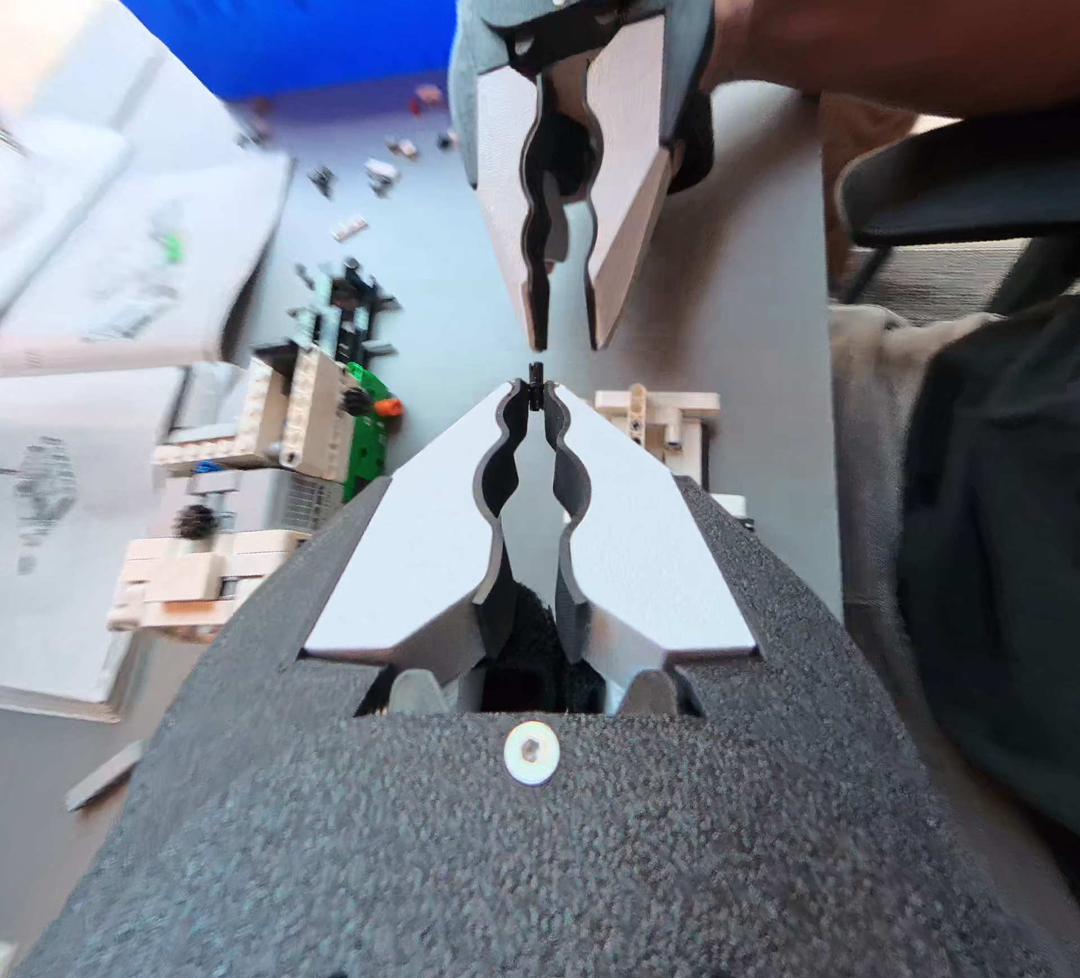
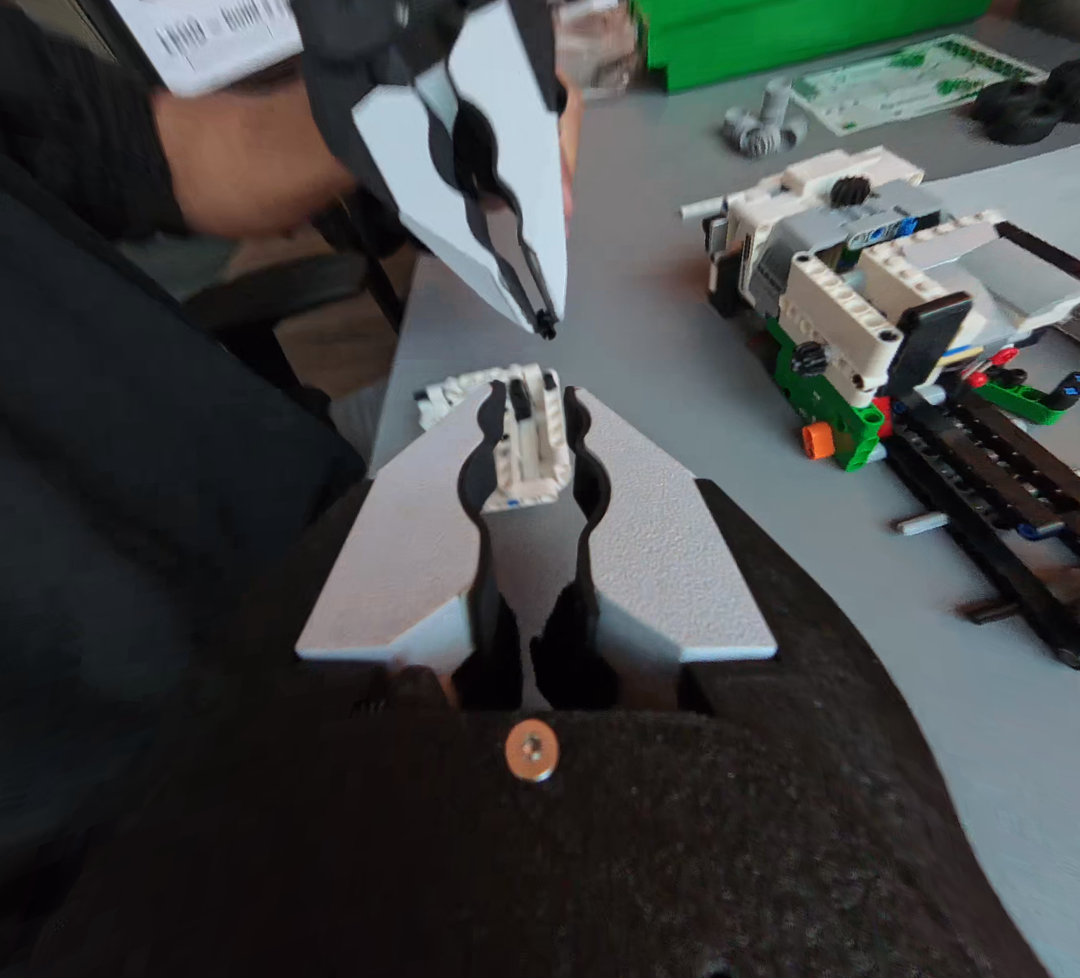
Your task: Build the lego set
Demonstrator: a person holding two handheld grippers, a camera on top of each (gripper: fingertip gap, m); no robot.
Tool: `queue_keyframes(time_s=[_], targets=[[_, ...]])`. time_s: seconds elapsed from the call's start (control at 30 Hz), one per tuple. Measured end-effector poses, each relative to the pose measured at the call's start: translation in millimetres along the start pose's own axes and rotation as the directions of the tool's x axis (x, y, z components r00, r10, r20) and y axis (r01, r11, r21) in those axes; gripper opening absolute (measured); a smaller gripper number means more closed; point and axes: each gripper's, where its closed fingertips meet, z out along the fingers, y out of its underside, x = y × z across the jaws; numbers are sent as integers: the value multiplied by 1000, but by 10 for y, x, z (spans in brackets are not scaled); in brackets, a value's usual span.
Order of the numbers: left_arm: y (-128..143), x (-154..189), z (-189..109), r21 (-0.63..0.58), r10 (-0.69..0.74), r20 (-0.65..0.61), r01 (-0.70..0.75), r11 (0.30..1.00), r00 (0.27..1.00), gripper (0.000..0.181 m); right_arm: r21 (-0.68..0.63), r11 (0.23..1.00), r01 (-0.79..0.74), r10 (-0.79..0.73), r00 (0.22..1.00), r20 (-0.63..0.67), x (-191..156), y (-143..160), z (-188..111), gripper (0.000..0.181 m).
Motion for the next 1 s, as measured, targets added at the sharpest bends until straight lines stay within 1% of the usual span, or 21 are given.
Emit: queue_keyframes(time_s=[0.03,0.07,0.1,0.13,0.17,0.23,0.3,0.33,0.4,0.43,0.5,0.63,0.9,1.0], targets=[[-53,-23,-38,24,54,73,-56,998,996,4,79,993,-82,79,996,37,-32,-123,-62,19],[-115,-41,-81,45,116,153,-124,991,981,4,158,971,-182,170,982,87,-58,-239,-115,19],[-184,-38,-125,62,175,225,-194,979,958,4,226,935,-273,240,957,163,-115,-340,-156,20],[-235,-23,-159,60,229,286,-256,965,930,4,264,902,-341,288,932,222,-162,-397,-175,23],[-258,-3,-175,39,275,329,-304,952,903,4,275,883,-379,316,916,249,-198,-409,-165,23],[-302,52,-186,11,331,378,-362,932,864,4,272,885,-378,325,920,219,-235,-366,-95,19],[-346,117,-190,8,353,394,-387,922,849,4,283,897,-340,308,939,152,-237,-333,-34,16],[-359,147,-189,8,359,395,-394,919,846,4,292,897,-333,303,942,143,-248,-339,-26,15],[-389,184,-205,13,366,407,-406,914,837,4,295,893,-341,301,938,171,-309,-369,-23,12],[-392,187,-213,7,367,413,-406,914,833,4,295,894,-337,295,939,177,-332,-374,-19,8],[-378,186,-225,-15,381,422,-414,910,823,4,290,903,-318,280,946,165,-355,-374,-5,2],[-385,202,-255,-36,407,439,-437,899,801,4,303,895,-327,283,942,181,-384,-395,3,3],[-372,178,-243,-31,411,432,-443,896,803,4,321,873,-367,307,925,221,-365,-411,-1,7],[-374,166,-229,-47,439,437,-467,883,785,4,324,856,-403,333,909,251,-352,-414,-12,7]])
